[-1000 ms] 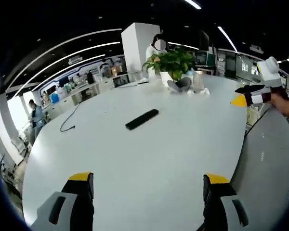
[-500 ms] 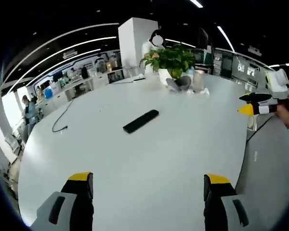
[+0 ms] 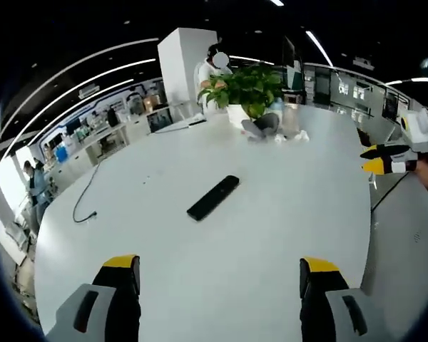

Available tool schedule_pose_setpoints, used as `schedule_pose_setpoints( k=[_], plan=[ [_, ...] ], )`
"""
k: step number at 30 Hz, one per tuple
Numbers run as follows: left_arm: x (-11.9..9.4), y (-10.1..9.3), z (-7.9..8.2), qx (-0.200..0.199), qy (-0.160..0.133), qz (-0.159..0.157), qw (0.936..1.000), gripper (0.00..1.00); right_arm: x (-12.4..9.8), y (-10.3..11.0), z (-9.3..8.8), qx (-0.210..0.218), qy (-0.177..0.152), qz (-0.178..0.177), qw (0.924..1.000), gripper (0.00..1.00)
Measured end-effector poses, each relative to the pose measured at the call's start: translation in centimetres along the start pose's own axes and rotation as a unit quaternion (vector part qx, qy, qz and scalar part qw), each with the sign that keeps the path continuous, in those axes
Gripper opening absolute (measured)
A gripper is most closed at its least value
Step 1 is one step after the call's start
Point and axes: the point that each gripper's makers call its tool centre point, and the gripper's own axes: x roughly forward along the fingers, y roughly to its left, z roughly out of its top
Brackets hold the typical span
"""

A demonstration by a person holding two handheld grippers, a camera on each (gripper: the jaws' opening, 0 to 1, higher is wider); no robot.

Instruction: Press the specified remote control buttons in sequence, fully releasing each button before pressing the next.

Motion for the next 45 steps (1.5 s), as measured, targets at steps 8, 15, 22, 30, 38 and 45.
schedule_pose_setpoints(
  k=[8, 15, 22, 30, 38, 45],
  plan=[
    [1.1, 0.1, 1.0, 0.026, 0.009, -0.018, 0.9995, 0.97, 0.1, 0.0, -0.1, 0.0, 0.002, 0.001, 1.0, 0.25],
    [2.2, 0.1, 1.2, 0.04, 0.025, -0.028, 0.9985, 0.96, -0.1, 0.0, -0.1, 0.005, 0.002, 0.003, 1.0, 0.18],
    [3.5, 0.6, 1.8, 0.067, 0.042, -0.04, 0.9961, 0.91, 0.0, 0.1, -0.4, -0.002, 0.012, 0.004, 0.9999, 0.13],
    [5.3, 1.6, 1.9, 0.081, 0.059, -0.048, 0.9938, 0.89, 0.2, 0.2, -0.7, -0.01, 0.02, 0.004, 0.9997, 0.13],
    [6.9, 1.6, 2.0, 0.088, 0.074, -0.059, 0.9916, 0.88, 0.4, 0.2, -1.3, -0.013, 0.038, 0.004, 0.9992, 0.07],
    [8.5, 1.5, 2.6, 0.109, 0.084, -0.071, 0.9879, 0.86, 0.5, 0.4, -1.8, -0.019, 0.052, 0.007, 0.9984, 0.02]
  ],
)
